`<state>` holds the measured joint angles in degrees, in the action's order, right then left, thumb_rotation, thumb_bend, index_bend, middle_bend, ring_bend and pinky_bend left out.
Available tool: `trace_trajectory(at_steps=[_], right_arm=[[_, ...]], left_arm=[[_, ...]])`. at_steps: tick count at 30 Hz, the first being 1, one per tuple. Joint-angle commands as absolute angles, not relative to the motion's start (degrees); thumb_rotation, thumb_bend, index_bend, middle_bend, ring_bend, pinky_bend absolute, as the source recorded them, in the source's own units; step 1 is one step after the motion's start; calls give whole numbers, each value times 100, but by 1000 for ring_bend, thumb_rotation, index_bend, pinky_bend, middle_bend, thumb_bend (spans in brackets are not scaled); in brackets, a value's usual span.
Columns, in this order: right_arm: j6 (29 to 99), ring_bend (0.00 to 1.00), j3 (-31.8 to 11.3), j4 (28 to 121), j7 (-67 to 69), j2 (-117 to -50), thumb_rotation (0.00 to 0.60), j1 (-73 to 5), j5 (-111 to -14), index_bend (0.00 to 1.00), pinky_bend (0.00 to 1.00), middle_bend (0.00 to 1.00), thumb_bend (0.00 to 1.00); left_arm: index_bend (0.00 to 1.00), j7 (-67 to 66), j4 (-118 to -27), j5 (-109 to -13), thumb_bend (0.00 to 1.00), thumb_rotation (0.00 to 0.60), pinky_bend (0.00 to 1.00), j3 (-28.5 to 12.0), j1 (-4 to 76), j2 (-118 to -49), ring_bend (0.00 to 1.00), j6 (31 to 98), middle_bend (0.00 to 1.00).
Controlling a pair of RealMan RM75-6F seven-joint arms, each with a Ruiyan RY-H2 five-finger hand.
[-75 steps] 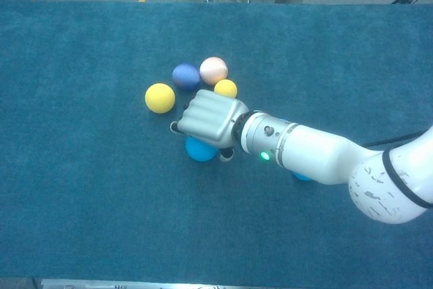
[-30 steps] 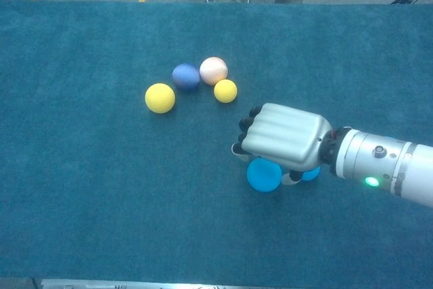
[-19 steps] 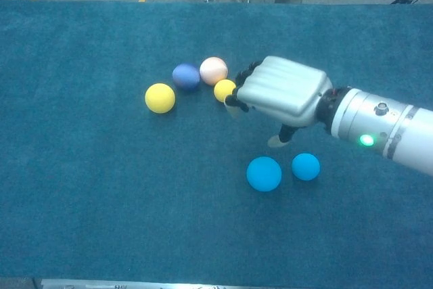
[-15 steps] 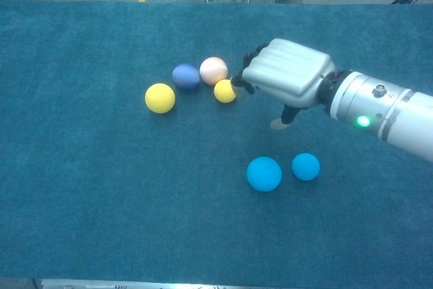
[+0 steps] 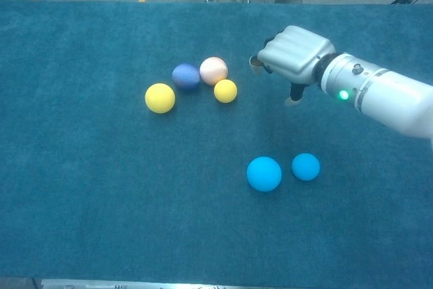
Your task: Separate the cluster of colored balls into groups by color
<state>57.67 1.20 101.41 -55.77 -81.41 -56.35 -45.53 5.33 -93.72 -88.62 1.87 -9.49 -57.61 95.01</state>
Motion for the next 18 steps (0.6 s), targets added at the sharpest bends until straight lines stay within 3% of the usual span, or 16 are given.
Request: trace_trajectory(at_steps=[1,6,18], right_arm=[[5618,180,71,10054,-5678,-8211,600,-5763,-4259,279,251,350,51],[5434,145,11,10021,-5858,-8249,600,-6018,-3606,260,229,290,50],[5297,138,12,9394,-6069,-8725,600,-6487,-2904,260,228,285,50]], left_arm=[[275,525,-9384,-8865,337,600,204,184,-942,-5754,237,9499,268],[274,506,-9414,-8852,337,600,204,184,-933,-5736,237,9480,268],[274,492,-9437,-8795,336,600,204,183,-932,-5723,237,9453,268]])
